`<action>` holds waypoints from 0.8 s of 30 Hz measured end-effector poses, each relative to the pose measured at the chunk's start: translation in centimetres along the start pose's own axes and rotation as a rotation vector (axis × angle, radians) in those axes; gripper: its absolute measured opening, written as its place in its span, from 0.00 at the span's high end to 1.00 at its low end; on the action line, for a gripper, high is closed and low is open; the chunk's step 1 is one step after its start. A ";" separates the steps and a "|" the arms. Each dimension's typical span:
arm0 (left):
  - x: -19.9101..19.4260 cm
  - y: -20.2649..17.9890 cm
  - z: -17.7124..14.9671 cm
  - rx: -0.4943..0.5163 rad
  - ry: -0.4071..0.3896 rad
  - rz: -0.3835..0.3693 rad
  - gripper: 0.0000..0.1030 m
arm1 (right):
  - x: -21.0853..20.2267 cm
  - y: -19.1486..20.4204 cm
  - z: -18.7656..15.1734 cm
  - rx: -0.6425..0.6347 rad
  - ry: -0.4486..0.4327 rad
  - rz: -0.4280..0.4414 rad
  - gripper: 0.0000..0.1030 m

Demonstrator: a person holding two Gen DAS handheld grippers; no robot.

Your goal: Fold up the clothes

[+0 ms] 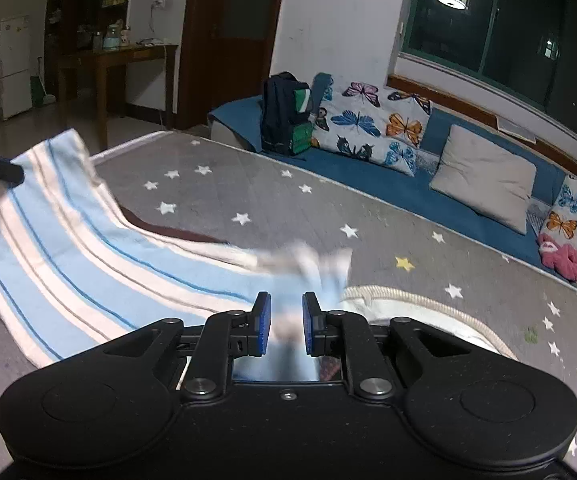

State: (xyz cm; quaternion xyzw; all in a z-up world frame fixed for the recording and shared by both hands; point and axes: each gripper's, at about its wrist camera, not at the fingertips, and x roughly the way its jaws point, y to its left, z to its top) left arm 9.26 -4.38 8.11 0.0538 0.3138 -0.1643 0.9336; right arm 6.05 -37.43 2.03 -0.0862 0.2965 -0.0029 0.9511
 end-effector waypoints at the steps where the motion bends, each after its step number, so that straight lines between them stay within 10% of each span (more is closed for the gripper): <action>1: 0.0 0.2 -0.2 0.002 0.001 0.006 0.87 | 0.0 0.0 -0.2 0.003 0.003 -0.001 0.81; 10: -1.8 0.8 -2.3 0.018 -0.019 0.063 0.59 | -1.1 -1.0 -2.5 0.055 0.033 -0.031 0.63; 24: -4.7 0.0 -9.3 0.089 -0.015 0.180 0.48 | -4.2 -5.0 -9.0 0.171 0.071 -0.166 0.38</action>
